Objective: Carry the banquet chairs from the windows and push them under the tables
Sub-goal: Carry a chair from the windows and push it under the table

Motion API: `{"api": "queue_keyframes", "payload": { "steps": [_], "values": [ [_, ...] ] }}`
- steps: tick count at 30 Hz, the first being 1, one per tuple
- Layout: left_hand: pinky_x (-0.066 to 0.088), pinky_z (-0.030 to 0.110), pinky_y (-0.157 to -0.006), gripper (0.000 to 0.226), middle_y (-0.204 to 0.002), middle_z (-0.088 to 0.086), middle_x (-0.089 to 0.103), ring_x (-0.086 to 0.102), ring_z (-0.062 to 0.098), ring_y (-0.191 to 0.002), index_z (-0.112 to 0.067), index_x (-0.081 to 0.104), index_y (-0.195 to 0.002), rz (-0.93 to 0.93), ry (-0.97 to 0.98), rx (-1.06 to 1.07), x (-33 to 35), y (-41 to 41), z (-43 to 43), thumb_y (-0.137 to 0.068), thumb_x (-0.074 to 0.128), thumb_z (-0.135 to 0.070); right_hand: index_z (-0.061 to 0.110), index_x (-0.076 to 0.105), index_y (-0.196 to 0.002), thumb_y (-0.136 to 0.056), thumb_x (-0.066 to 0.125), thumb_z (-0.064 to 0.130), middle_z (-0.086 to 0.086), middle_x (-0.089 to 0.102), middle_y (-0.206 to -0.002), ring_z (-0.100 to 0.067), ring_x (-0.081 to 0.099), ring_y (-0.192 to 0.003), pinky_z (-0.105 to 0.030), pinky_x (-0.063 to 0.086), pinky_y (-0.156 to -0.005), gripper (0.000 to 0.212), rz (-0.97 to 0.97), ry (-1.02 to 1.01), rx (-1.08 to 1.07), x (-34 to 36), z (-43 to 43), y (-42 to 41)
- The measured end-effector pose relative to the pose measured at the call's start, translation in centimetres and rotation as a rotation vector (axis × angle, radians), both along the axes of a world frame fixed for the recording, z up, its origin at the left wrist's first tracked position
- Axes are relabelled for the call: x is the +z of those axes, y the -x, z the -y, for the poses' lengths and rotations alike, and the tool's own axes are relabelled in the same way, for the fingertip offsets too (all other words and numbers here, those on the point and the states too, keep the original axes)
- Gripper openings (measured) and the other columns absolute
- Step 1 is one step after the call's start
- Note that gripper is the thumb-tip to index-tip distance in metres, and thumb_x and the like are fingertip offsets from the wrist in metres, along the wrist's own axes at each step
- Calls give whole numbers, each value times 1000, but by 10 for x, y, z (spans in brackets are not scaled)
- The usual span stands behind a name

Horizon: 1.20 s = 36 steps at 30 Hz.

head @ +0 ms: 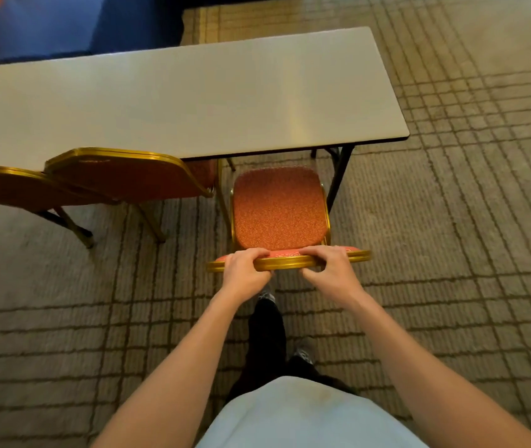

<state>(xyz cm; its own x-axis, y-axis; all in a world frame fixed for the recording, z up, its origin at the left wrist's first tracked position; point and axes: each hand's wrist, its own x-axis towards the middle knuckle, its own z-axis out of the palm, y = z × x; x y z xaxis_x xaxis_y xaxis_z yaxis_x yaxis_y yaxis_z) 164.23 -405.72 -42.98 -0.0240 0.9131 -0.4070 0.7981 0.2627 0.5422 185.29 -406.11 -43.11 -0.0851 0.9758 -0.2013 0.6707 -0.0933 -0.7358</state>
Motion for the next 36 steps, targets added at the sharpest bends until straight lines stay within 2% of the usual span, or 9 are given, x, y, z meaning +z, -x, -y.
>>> {"api": "queue_keyframes", "payload": {
  "steps": [2, 5, 9, 13, 17, 23, 26, 30, 36],
  "values": [
    [47, 28, -100, 46, -121, -3, 70, 60, 17, -114, -39, 71, -120, 122, 64, 76, 2, 2, 0, -76, 70, -26, 31, 74, -110, -83, 77, 20, 18, 69, -111, -7, 59, -110, -31, 45, -103, 29, -169, 21, -82, 8, 7, 0],
    [50, 14, -62, 33, -118, 2, 68, 64, 6, -78, -34, 72, -115, 358, 90, 276, 19, 3, 3, -88, 62, -18, 26, 76, -104, -94, 68, 12, 16, 73, -105, 0, 65, -100, -17, 49, -90, 19, -420, 78, -261, 24, 19, -4],
    [49, 21, -89, 22, -112, -1, 73, 66, 8, -103, -14, 73, -113, 643, -14, 599, 39, -4, 18, -101, 55, -9, 17, 77, -97, -100, 60, 12, 1, 78, -93, -14, 68, -86, -26, 53, -79, 18, -571, 204, -457, 16, 34, -12],
    [55, 33, -79, 20, -100, 12, 75, 72, 22, -88, -9, 72, -108, 875, 137, 951, 32, -13, 39, -101, 57, -19, 7, 72, -106, -105, 55, 24, -18, 75, -110, -24, 72, -98, -39, 59, -87, 23, -789, 502, -593, -2, 40, -8],
    [53, 46, -97, 47, -124, 15, 67, 68, 34, -110, -7, 53, -130, 1169, 428, 1178, 15, -25, 37, -101, 58, -44, 12, 57, -125, -105, 52, 39, -16, 66, -124, -28, 64, -118, -50, 53, -102, 34, -1053, 636, -669, -5, 29, 5],
    [42, 60, -112, 48, -134, 24, 55, 55, 44, -127, -5, 53, -130, 1476, 429, 1377, 3, -39, -12, -99, 63, -41, 15, 51, -144, -100, 53, 53, -18, 64, -132, -35, 62, -121, -53, 49, -100, 58, -1312, 709, -772, -10, -11, 17],
    [46, 67, -104, 45, -132, 28, 56, 58, 47, -120, -3, 48, -136, 1435, 384, 1432, -3, -40, -32, -99, 60, -26, 13, 49, -142, -99, 56, 51, -22, 66, -129, -40, 65, -116, -57, 55, -92, 58, -1365, 756, -849, -14, -30, 23],
    [48, 67, -101, 30, -134, 30, 58, 59, 47, -120, 1, 55, -120, 1403, 308, 1404, -6, -36, -44, -92, 52, -8, 5, 45, -139, -98, 58, 34, -28, 63, -128, -46, 63, -114, -64, 56, -87, 52, -1389, 777, -940, -19, -52, 31],
    [49, 64, -102, 41, -137, 30, 57, 59, 47, -123, 2, 53, -129, 1345, 252, 1402, -13, -32, -68, -89, 50, -7, -1, 49, -135, -86, 53, 19, -23, 66, -112, -42, 65, -107, -60, 60, -79, 52, -1304, 753, -966, -28, -79, 36]
  ]
}}
